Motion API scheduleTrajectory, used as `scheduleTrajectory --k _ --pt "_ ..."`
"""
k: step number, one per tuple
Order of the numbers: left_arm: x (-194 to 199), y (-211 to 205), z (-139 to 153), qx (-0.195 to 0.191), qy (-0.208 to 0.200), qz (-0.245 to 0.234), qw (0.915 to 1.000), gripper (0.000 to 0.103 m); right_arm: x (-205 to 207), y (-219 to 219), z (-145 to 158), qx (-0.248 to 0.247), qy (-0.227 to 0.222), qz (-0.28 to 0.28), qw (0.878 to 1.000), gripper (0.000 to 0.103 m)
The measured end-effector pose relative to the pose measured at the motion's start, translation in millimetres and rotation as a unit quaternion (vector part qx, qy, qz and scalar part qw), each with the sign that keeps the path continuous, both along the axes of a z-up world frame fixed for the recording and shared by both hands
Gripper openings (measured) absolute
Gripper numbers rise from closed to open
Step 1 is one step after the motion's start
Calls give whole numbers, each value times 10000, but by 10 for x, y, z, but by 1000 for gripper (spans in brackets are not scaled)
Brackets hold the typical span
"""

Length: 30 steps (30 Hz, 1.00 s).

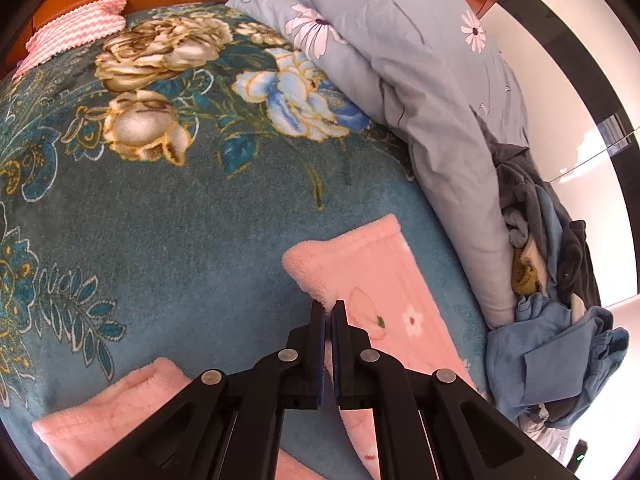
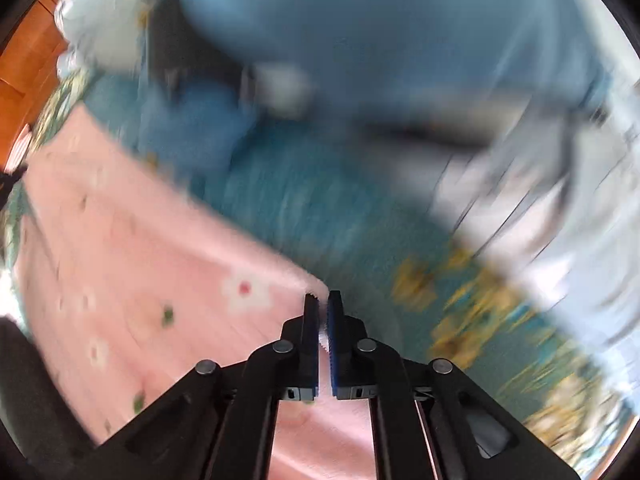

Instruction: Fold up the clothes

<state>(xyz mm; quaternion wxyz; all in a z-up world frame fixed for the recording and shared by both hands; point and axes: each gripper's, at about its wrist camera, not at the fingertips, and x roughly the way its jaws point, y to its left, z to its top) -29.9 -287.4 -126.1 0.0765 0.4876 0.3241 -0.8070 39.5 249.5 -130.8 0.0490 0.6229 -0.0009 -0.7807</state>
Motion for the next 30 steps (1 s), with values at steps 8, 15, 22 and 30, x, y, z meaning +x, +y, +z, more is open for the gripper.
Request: scheduleTrajectory --k 8,15,22,30 --pt "-3 35 -106 -8 -219 57 9997 3 -323 -61 20 571 204 -200 9980 3" --pt "8 24 -248 116 -473 -75 9988 6 -72 3 128 259 265 -282 9989 32" --pt "115 7 -156 365 -392 -254 9982 41 814 1037 708 -239 680 -1446 9869 44" --pt "372 97 -78 444 -240 -292 9983 55 2645 2882 346 -708 245 -4783 8750 44"
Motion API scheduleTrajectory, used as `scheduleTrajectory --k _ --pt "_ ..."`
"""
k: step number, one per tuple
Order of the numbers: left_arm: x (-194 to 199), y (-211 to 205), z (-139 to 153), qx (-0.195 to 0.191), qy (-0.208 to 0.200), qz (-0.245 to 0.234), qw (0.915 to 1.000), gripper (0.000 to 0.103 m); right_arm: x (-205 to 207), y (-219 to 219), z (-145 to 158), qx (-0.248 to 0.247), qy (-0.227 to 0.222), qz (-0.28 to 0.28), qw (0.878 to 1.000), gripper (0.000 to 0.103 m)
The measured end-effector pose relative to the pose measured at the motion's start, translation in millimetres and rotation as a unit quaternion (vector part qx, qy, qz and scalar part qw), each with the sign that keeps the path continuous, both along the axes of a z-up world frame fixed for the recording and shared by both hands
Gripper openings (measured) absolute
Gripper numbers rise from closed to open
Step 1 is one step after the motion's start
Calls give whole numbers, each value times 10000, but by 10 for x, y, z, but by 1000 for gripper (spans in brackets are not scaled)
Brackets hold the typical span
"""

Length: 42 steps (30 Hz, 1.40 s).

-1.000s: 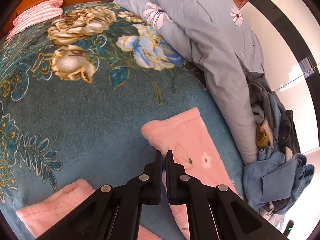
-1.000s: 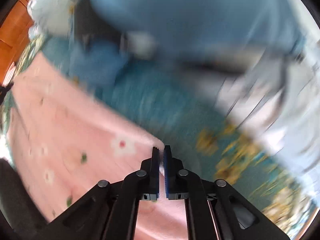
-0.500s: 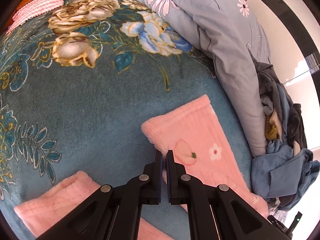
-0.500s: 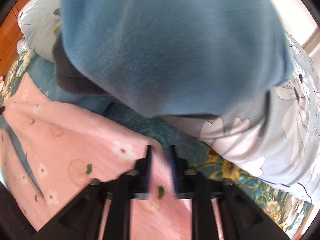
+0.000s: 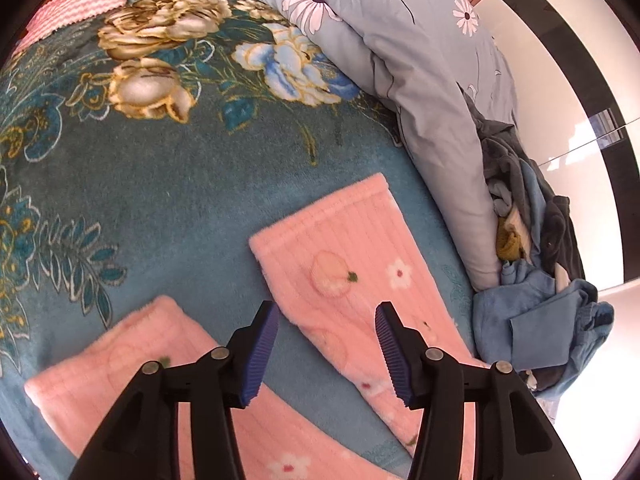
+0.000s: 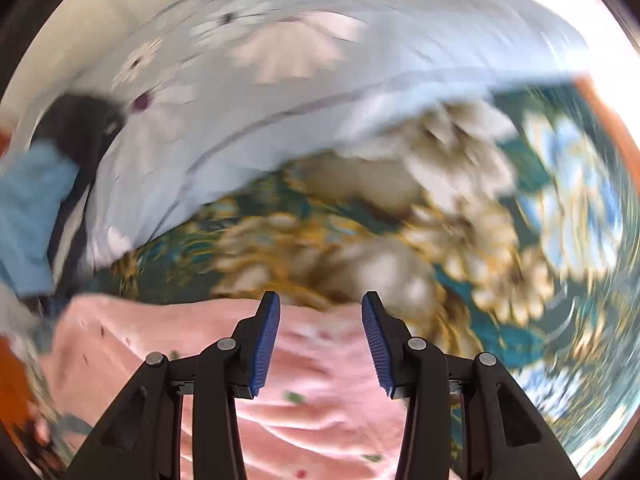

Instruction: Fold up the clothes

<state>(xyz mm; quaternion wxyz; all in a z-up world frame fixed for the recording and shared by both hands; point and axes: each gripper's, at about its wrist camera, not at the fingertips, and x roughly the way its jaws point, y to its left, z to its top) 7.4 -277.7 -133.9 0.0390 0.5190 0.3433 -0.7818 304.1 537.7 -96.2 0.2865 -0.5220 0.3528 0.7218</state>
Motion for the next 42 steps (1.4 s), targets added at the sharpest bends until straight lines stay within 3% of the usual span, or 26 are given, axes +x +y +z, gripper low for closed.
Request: scheduleTrajectory --k 4,7,10,11,12,13,14,19,21,24,27,30,34,37,42 --pt "80 71 -14 29 -122 2 9999 55 226 150 -228 -525 300 -380 9974 44" --pt "154 108 10 41 -143 11 9999 55 187 168 -399 -828 301 -300 9957 44" --pt "231 115 67 -28 -88 -8 10000 55 105 102 -433 -1098 592 -115 9921 43" --pt "257 109 78 -44 -76 1 10000 55 94 89 -424 -1123 616 -75 9917 38" --pt "279 101 82 -53 -76 16 10000 55 84 77 -413 -1144 635 -37 9914 21" --pt "297 90 81 -59 -85 36 9999 55 74 64 -402 -1164 654 2 9910 11" --pt "313 81 82 -64 -91 61 9999 55 78 64 -395 -1208 731 -3 9900 10" --pt "375 43 115 -109 -50 161 9998 55 126 245 -65 -431 1403 -420 9883 8" --pt "392 14 131 -130 -22 188 9997 55 168 398 23 -111 1518 -780 9853 8" --pt "441 -45 150 -119 13 275 9996 55 91 433 -44 169 1128 -904 9893 8" --pt "501 -173 191 -138 38 361 9992 55 23 426 -207 198 973 -1165 9882 8" --pt "588 -343 232 -146 79 480 9987 55 -114 363 -261 136 858 -1032 9909 8" --pt "743 -626 231 -36 92 763 9970 58 -166 280 -145 232 757 -876 9930 14" --pt "850 -825 163 197 -32 1080 9940 60 -49 224 40 456 689 -1019 9914 33" --pt "951 -1018 -17 381 -379 1433 9882 60 292 20 272 575 618 -1095 9904 36"
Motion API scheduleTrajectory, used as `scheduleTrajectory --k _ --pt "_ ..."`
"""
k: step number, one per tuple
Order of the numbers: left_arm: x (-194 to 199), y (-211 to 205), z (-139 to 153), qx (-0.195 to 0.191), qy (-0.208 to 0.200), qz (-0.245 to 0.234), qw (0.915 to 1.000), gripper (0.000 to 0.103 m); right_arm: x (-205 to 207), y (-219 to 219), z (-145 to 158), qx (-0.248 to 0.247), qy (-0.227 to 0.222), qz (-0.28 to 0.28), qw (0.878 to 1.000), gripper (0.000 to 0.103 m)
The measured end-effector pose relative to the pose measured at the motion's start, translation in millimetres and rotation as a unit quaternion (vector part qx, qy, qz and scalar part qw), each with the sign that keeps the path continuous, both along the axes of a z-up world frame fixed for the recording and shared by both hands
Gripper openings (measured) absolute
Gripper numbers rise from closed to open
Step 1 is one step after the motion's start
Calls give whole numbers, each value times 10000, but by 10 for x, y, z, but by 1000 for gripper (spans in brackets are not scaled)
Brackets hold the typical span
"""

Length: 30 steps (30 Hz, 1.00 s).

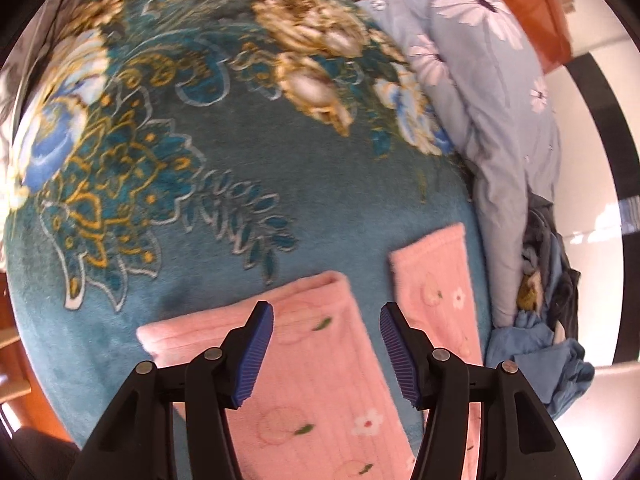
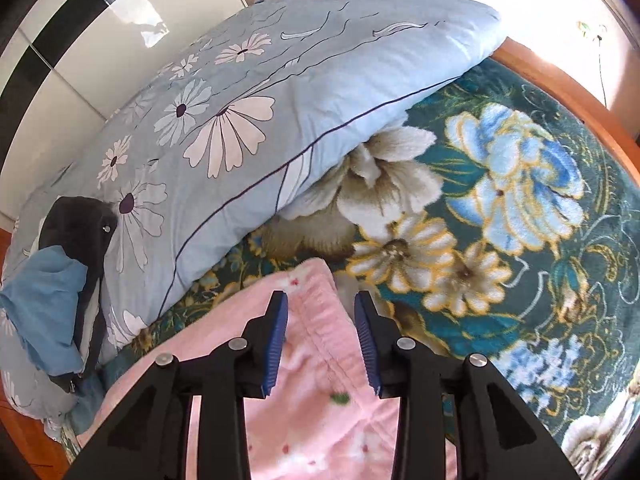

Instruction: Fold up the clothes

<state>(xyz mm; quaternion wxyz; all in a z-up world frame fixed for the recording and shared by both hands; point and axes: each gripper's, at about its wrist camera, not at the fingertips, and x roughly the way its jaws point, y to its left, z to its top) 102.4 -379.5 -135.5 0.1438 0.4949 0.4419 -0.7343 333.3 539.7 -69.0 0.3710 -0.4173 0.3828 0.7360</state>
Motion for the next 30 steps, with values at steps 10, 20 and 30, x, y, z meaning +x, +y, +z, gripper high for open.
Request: scheduleTrajectory --k 10,20,30 --pt "168 -194 -144 -69 -696 -38 9975 60 1002 -695 -188 -533 -18 -400 9978 41" --pt "399 -412 -420 155 -1461 268 9888 63 1690 -1040 -453 -1027 -110 -811 9913 46" --pt "280 -221 -481 361 -1501 -284 9876 64 1881 -1136 -579 -1464 13 -829 9858 49"
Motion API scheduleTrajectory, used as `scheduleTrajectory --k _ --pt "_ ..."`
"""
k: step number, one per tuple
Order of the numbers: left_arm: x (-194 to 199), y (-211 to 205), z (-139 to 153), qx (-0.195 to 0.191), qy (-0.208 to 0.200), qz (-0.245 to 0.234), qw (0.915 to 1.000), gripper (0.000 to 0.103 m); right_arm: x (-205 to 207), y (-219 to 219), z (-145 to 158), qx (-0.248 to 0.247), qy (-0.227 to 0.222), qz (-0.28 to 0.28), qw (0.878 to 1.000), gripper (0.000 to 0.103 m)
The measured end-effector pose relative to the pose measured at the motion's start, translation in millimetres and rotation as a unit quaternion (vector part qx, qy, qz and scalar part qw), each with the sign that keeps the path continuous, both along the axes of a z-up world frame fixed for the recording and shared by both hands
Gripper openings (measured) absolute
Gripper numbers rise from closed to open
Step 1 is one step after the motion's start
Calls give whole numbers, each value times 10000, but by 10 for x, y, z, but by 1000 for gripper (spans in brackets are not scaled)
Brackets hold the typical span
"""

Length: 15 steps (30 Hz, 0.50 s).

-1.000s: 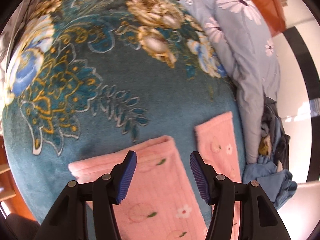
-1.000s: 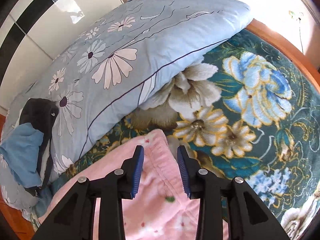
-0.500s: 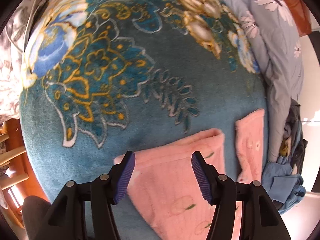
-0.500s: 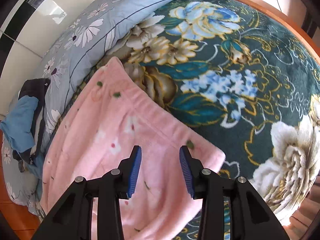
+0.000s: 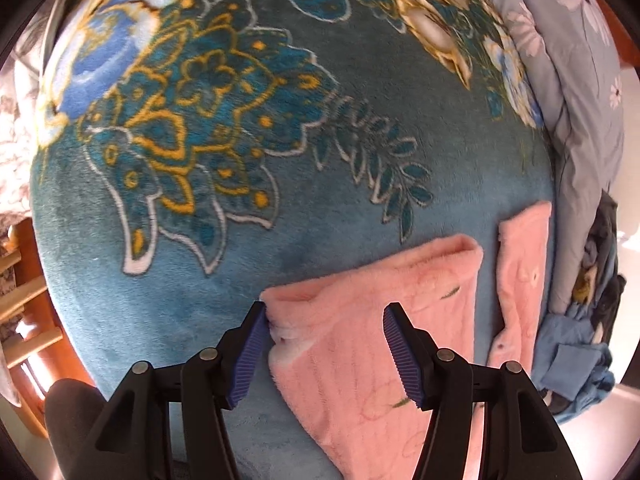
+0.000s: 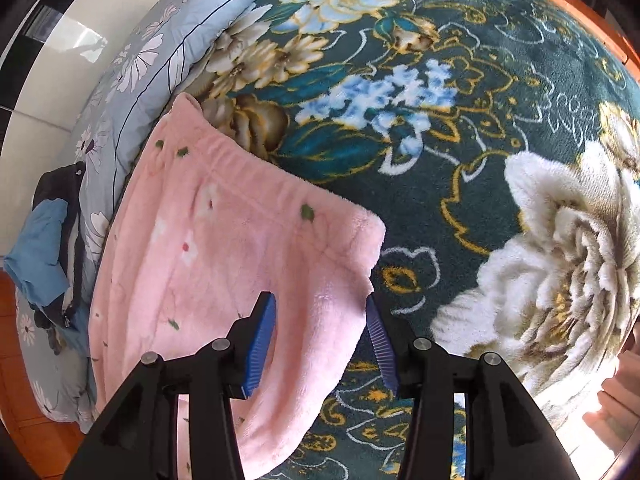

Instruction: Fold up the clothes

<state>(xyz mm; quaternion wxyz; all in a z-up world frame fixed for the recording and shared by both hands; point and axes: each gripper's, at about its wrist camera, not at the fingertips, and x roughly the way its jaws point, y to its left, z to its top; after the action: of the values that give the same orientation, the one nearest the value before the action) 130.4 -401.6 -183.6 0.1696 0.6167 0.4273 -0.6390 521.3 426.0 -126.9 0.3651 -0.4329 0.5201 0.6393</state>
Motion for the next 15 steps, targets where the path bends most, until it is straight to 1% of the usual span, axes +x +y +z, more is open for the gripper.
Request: scheduleTrajectory --k 3,5,8,10,11,12,13,14,15 --pt "-98 140 -53 177 -84 -432 9989 65 26 -76 -119 -266 141 -43 9995 49" --pt "-153 230 -63 172 -130 -697 9973 65 6 -148 -206 -442 202 1 9988 49" --pt "-196 314 -37 24 -176 -887 9959 63 -58 -254 -317 -633 278 121 9975 49" --pt "-208 347 -8 4 -116 -959 9953 62 -88 -287 -351 -757 516 67 9958 49" --pt "-206 356 9 8 -69 -971 9952 59 -104 -295 -346 -763 591 41 9953 47" --pt "-205 364 25 13 -22 -984 9951 57 -119 -303 -340 -765 660 17 9949 40" --pt "-202 370 35 2 -11 -987 9951 48 -140 -301 -327 -741 686 16 9949 34" --pt "-198 374 39 -22 -29 -982 9952 35 -161 -297 -313 -715 709 17 9949 21" --pt "-193 378 43 -47 -48 -978 9952 30 -182 -294 -299 -688 731 18 9949 14"
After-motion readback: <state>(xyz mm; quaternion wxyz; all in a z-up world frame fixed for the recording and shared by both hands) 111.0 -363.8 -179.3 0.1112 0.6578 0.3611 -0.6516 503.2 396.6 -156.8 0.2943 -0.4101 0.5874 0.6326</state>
